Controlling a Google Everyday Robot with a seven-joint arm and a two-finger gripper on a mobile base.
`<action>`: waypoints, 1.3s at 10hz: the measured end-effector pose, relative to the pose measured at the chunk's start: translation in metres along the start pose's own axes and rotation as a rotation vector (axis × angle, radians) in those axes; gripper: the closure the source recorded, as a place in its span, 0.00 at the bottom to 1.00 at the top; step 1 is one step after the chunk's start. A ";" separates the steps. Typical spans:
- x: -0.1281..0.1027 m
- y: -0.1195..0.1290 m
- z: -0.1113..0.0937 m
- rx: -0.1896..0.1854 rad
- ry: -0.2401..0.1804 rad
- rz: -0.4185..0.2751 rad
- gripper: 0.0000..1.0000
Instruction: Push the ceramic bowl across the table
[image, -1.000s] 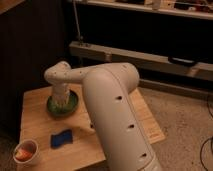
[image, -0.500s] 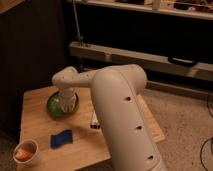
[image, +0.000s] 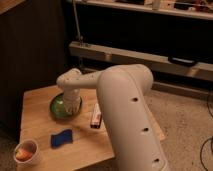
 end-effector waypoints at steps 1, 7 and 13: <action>0.007 -0.011 0.000 0.009 0.010 0.008 1.00; 0.038 -0.046 0.019 0.059 0.092 0.011 1.00; 0.085 -0.106 0.009 0.103 0.122 0.056 1.00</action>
